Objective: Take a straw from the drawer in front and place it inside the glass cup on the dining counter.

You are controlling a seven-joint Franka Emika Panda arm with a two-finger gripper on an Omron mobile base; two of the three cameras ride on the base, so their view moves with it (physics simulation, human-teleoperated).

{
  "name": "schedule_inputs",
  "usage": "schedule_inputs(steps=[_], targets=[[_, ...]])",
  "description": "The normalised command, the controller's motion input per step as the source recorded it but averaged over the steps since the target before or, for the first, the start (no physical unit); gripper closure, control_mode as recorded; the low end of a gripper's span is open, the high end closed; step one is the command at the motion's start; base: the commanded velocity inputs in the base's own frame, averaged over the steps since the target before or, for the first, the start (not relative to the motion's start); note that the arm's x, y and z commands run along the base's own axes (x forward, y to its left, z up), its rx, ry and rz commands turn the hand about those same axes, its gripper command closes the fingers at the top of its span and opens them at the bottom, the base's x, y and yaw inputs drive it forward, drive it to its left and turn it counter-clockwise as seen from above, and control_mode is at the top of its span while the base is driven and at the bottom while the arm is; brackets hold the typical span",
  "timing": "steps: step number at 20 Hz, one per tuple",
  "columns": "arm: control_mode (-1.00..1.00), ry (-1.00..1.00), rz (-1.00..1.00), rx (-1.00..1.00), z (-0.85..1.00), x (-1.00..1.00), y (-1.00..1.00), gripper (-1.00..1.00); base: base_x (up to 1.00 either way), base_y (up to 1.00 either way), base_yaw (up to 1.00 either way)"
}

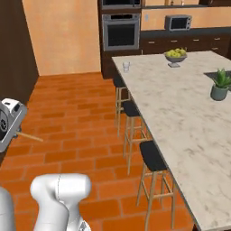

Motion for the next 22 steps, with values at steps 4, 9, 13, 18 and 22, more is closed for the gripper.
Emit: schedule_inputs(steps=[4, 9, 13, 18, 22], targets=[[1.0, 0.0, 0.0, 0.0, 0.0, 0.0, 0.0, 1.0, 0.99, 1.0, -0.32], [1.0, 0.0, 0.0, 0.0, 0.0, 0.0, 0.0, 1.0, 1.0, 1.0, -0.32], [1.0, 0.0, 0.0, 0.0, 0.0, 0.0, 0.0, 1.0, 1.0, 1.0, -0.34], [1.0, 0.0, 0.0, 0.0, 0.0, 0.0, 0.0, 1.0, 0.98, 1.0, -0.32], [1.0, 0.0, 0.0, 0.0, 0.0, 0.0, 0.0, 1.0, 1.0, 1.0, -0.33]])
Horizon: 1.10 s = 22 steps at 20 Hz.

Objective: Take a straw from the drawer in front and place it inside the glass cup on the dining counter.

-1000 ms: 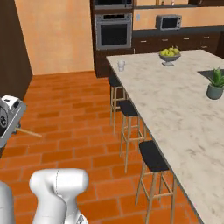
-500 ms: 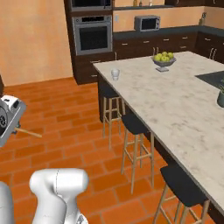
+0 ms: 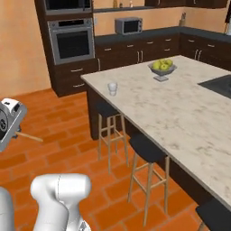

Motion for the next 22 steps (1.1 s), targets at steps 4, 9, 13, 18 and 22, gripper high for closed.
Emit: schedule_inputs(steps=[4, 9, 13, 18, 22], targets=[[1.0, 0.0, 0.0, 0.0, 0.0, 0.0, 0.0, 1.0, 1.0, 1.0, -0.33], [1.0, 0.0, 0.0, 0.0, 0.0, 0.0, 0.0, 1.0, 1.0, 0.93, -0.33], [1.0, 0.0, 0.0, 0.0, 0.0, 0.0, 0.0, 1.0, 1.0, 0.85, -0.34], [1.0, 0.0, 0.0, 0.0, 0.0, 0.0, 0.0, 1.0, 0.98, 0.53, -0.38], [1.0, 0.0, 0.0, 0.0, 0.0, 0.0, 0.0, 1.0, 0.91, 0.35, -0.44]])
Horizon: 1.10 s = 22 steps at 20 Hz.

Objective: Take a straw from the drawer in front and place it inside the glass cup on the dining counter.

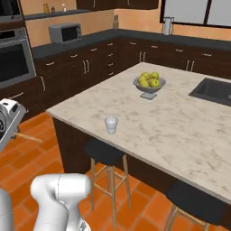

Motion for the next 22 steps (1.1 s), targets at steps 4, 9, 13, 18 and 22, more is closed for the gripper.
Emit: schedule_inputs(steps=[4, 9, 13, 18, 22], targets=[[1.0, 0.0, 0.0, 0.0, 0.0, 0.0, 0.0, 1.0, 0.57, 0.18, -0.52], [1.0, 0.0, 0.0, 0.0, 0.0, 0.0, 0.0, 1.0, 0.47, 0.36, -0.61], [1.0, 0.0, 0.0, 0.0, 0.0, 0.0, 0.0, 1.0, 0.65, 0.71, -0.5], [1.0, 0.0, 0.0, 0.0, 0.0, 0.0, 0.0, 1.0, 0.73, 0.68, -0.39], [1.0, 0.0, 0.0, 0.0, 0.0, 0.0, 0.0, 1.0, 0.75, 0.48, -0.29]])
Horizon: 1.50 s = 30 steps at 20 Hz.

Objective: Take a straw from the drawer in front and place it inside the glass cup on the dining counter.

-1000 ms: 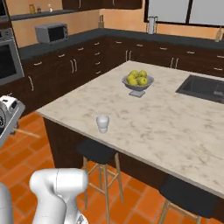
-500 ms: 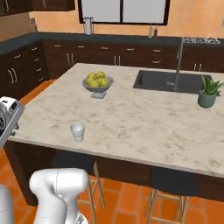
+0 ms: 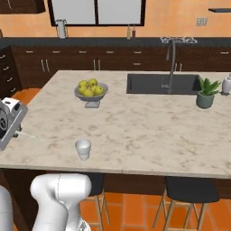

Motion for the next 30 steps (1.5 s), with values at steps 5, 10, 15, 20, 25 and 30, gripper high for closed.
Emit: schedule_inputs(steps=[5, 10, 15, 20, 25, 30], targets=[[-1.0, -0.09, 0.02, 0.13, 0.15, 0.16, 0.06, 1.0, 0.2, 0.11, -0.06], [-1.0, -0.14, 0.12, 0.4, 0.45, 0.12, 0.0, 1.0, 0.0, 0.0, 0.0], [-1.0, -0.1, 0.13, 0.42, 0.27, 0.04, -0.24, 1.0, 0.0, 0.0, 0.0], [-1.0, -0.01, 0.13, 0.37, 0.32, 0.01, -0.41, 1.0, 0.0, 0.0, 0.0], [-1.0, 0.0, 0.16, 0.31, 0.13, 0.0, -0.49, 1.0, 0.0, 0.0, 0.0], [-1.0, 0.04, 0.25, 0.25, 0.03, 0.0, -0.52, 1.0, 0.0, 0.0, 0.0]])
